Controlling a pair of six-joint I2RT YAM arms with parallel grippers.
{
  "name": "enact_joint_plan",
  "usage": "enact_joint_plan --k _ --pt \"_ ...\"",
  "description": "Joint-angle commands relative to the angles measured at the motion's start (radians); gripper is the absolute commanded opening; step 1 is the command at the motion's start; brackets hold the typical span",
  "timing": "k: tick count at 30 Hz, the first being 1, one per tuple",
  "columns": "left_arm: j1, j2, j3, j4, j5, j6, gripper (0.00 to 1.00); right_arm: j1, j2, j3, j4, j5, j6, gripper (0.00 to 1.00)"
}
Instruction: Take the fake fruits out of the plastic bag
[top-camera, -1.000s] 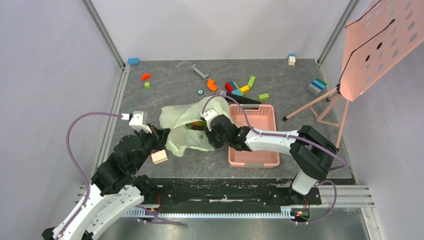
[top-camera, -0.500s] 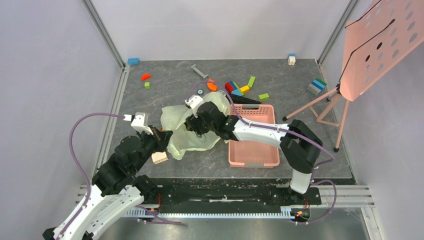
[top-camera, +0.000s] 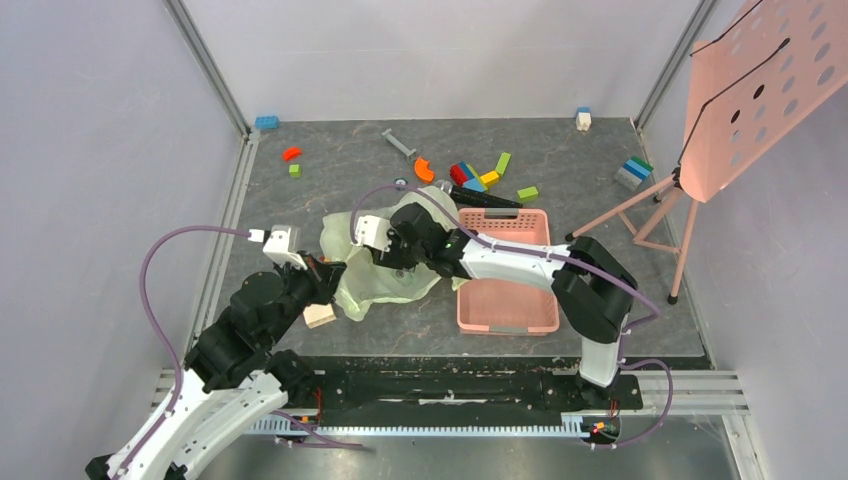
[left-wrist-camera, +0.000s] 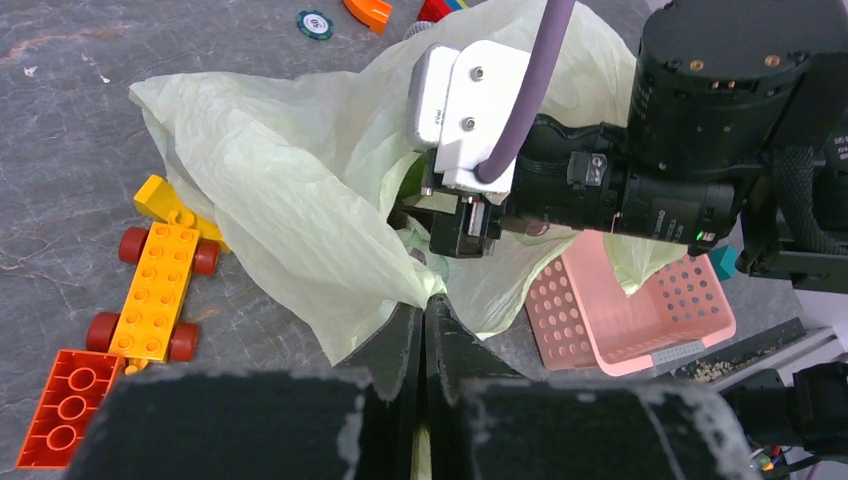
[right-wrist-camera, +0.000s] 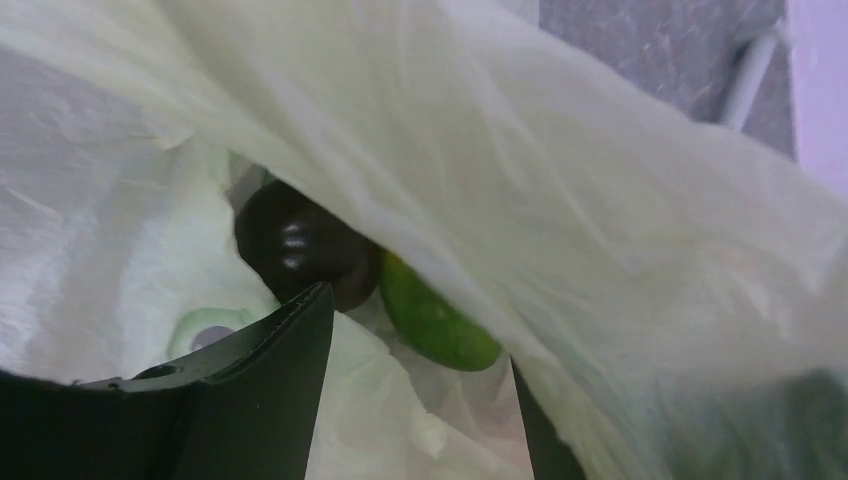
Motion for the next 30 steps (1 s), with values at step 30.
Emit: enact_joint_plan --k 30 --pt "0.003 0.016 0.006 0.015 -0.007 -0.031 0.03 -0.114 0.309 0.343 -0.225 -0.274 -0.375 0.72"
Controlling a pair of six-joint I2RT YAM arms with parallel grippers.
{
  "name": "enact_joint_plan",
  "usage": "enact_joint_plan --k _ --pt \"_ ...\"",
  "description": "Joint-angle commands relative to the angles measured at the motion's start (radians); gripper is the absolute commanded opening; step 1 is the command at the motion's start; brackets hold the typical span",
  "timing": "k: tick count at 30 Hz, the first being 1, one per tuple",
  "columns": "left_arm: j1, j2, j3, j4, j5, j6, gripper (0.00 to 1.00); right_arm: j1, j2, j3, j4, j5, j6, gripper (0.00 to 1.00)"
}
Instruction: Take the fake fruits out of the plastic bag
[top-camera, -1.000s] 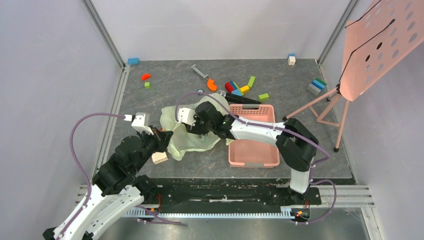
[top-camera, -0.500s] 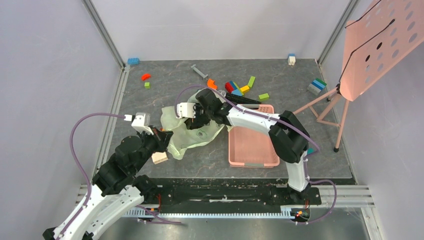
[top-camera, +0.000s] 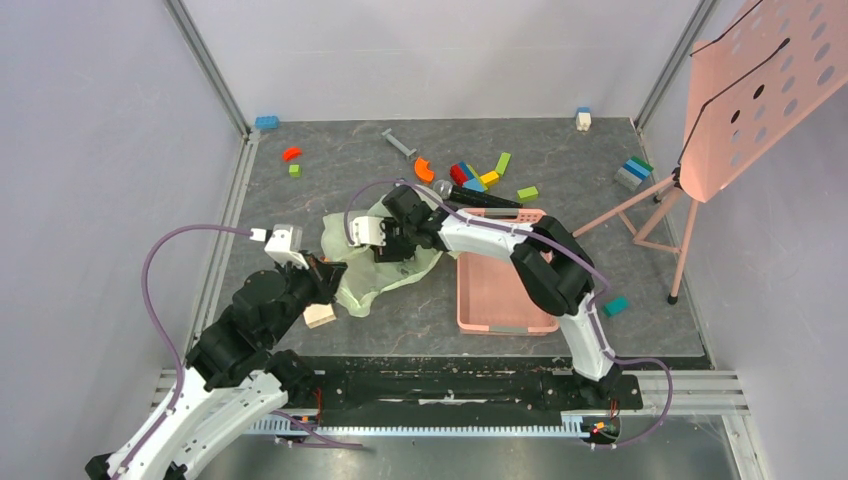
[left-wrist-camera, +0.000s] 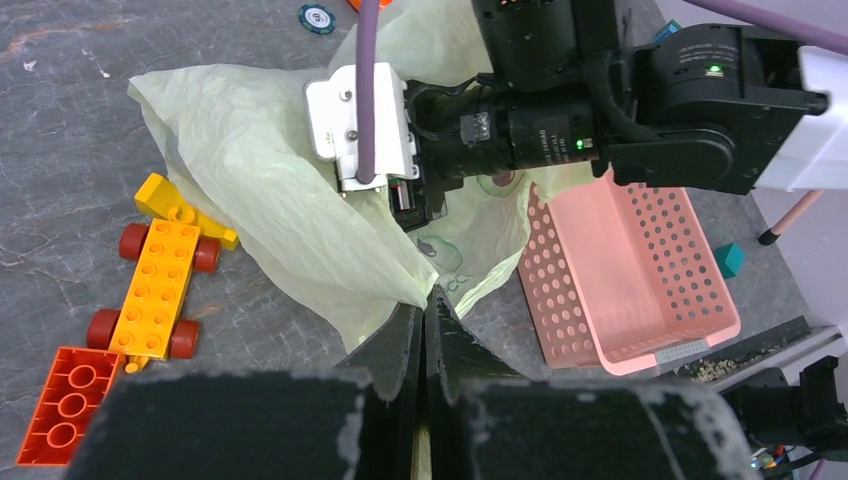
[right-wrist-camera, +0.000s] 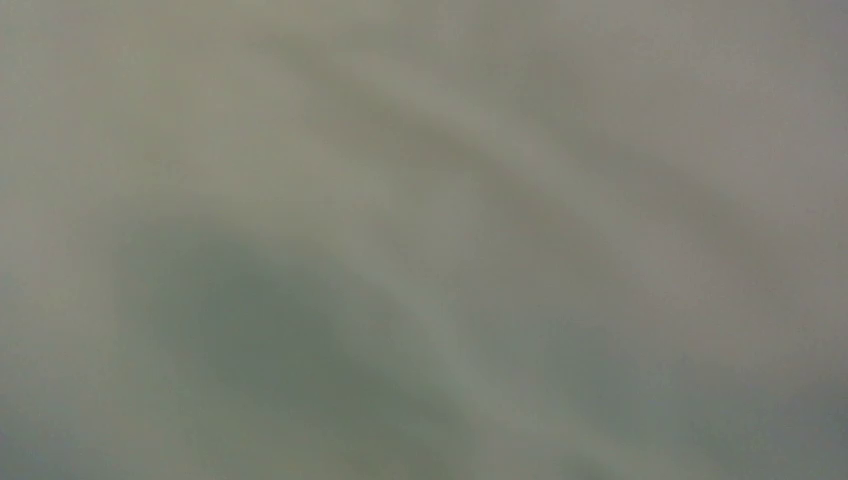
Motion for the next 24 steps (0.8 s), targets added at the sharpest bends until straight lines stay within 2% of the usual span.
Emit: enact_joint_plan --k 1,5,11,15,24 --pt "0.003 0.008 0.007 0.016 -0.008 -0.029 0.03 -0.013 0.048 0.05 -0.024 -0.015 -0.021 0.71" --pt "0.003 0.009 0.011 0.015 -0.009 -0.026 0.03 -0.022 0.074 0.075 -0.041 -0.015 -0.004 0.64" --pt "0.003 0.004 0.015 0.007 -0.015 -0.026 0.03 -0.024 0.047 0.078 -0.045 0.012 0.023 0.35" --pt "0.003 0.004 0.015 0.002 -0.018 -0.027 0.03 -0.021 -0.047 0.033 -0.012 -0.049 0.082 0.29" --pt "0.003 0.005 0.004 -0.004 -0.034 -0.042 0.03 -0.01 -0.3 -0.131 0.112 -0.265 0.242 0.28"
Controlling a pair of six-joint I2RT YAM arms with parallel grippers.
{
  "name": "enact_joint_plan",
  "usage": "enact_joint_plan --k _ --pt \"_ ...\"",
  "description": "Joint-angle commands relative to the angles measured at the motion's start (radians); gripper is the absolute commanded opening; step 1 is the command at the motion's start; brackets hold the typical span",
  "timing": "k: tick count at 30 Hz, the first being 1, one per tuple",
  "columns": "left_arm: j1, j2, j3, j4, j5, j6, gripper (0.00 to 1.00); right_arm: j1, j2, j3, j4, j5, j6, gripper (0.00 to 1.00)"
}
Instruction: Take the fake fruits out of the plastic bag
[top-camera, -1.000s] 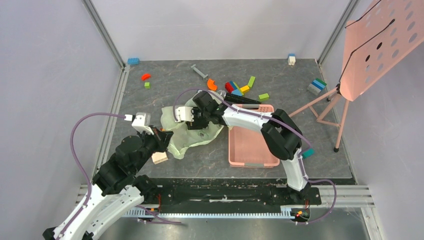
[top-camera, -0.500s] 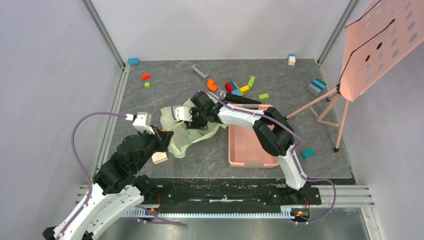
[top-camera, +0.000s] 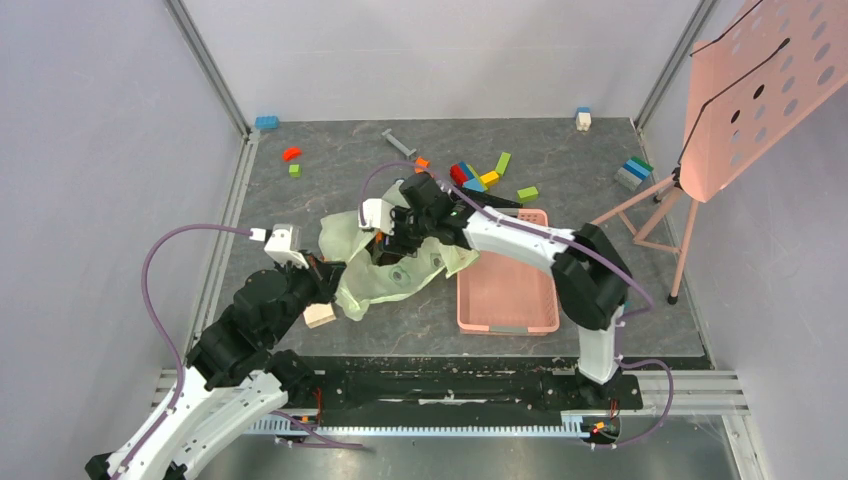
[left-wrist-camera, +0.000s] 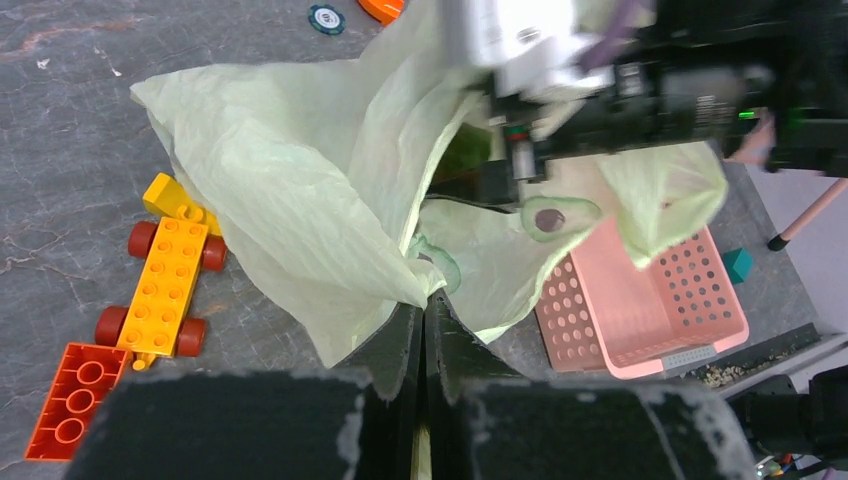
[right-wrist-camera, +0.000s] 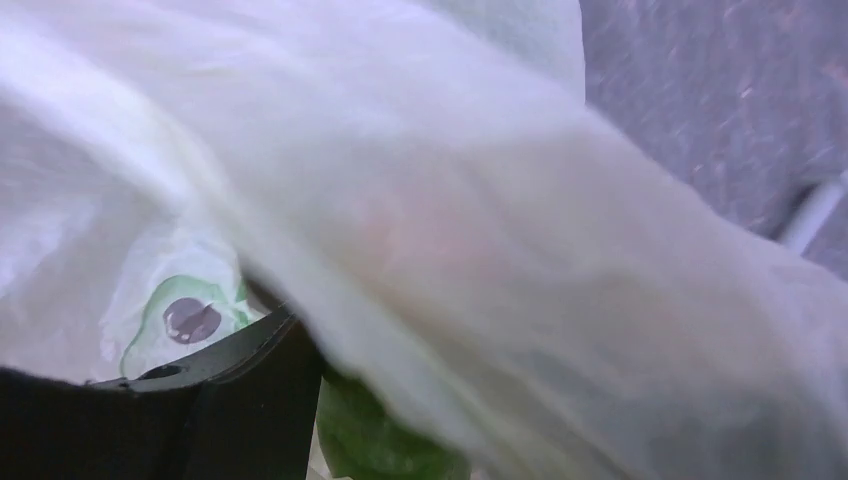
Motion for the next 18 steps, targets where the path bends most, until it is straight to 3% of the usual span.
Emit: enact_joint_plan --k 1,10,15,18 --pt "0.003 -0.003 0.002 -0.001 -0.022 -0.042 0.03 0.01 -0.152 -0.058 0.113 -0.143 0.104 0.28" --pt "0.003 0.003 -0.003 0.001 -0.033 -0.045 0.03 0.012 -0.302 -0.202 0.204 -0.374 0.202 0.28" --pt "0.003 0.003 -0.005 0.005 -0.034 -0.048 0.03 0.013 -0.331 -0.277 0.209 -0.556 0.179 0.29" --pt "0.003 -0.001 -0.005 0.004 -0.036 -0.048 0.03 0.022 -0.333 -0.323 0.21 -0.581 0.159 0.29"
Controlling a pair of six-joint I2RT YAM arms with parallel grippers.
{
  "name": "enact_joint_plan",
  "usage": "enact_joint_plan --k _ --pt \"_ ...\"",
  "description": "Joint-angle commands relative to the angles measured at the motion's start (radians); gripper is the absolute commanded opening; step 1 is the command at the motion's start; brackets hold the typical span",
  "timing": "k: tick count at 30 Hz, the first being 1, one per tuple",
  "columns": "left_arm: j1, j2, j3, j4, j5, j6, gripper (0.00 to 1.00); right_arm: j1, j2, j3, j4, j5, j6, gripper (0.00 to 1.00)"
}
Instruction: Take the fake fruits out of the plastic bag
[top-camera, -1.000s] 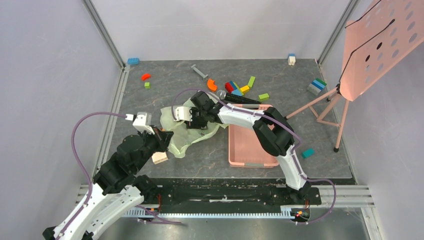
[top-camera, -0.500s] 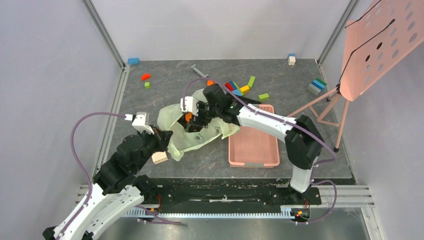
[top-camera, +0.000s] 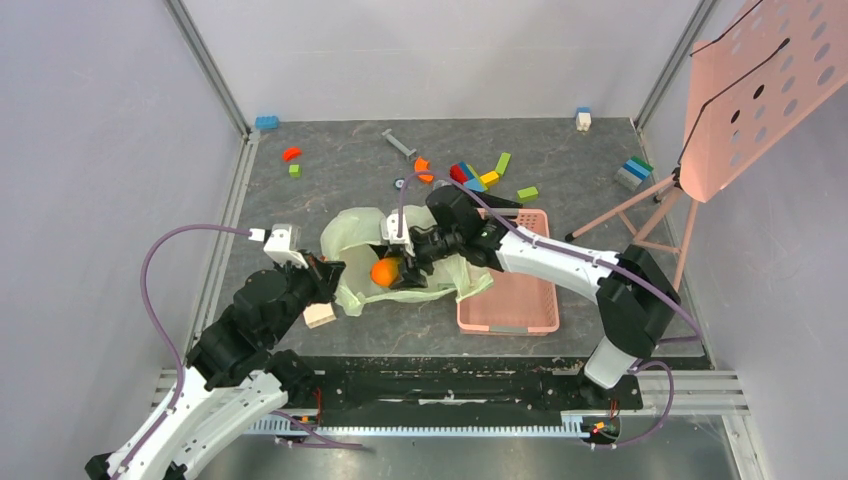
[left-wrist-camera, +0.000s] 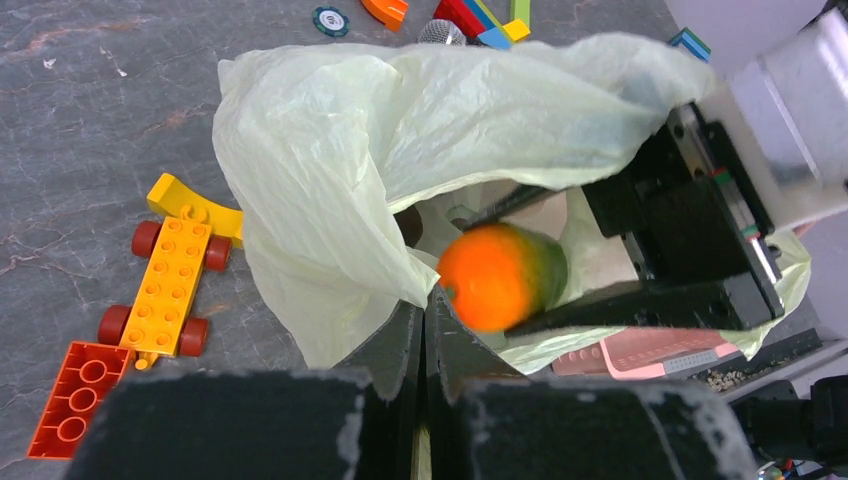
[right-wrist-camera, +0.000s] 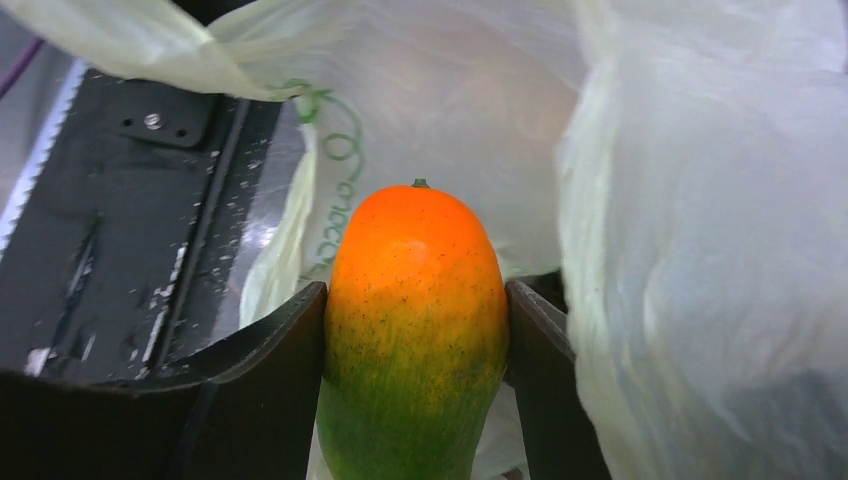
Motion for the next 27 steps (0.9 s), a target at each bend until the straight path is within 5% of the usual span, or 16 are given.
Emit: enact_joint_plan --k 1,9,18,27 --pt "0.002 -0.002 -0.004 0.003 -0.021 -0.045 0.03 0.021 -0.04 -0.056 0.043 -0.119 -0.02 0.29" --pt "0.002 0.001 -0.005 0.008 -0.01 -0.05 0.03 0.11 0.041 -0.09 0.066 0.18 -0.052 0.31" --pt "0.003 -0.014 -0.002 0.006 -0.008 -0.048 0.02 0.12 0.122 -0.109 0.226 0.484 0.103 0.32" --pt "0.003 -0.022 0.0 0.0 -0.016 -0.044 0.02 0.123 0.101 -0.163 0.141 0.365 0.05 0.3"
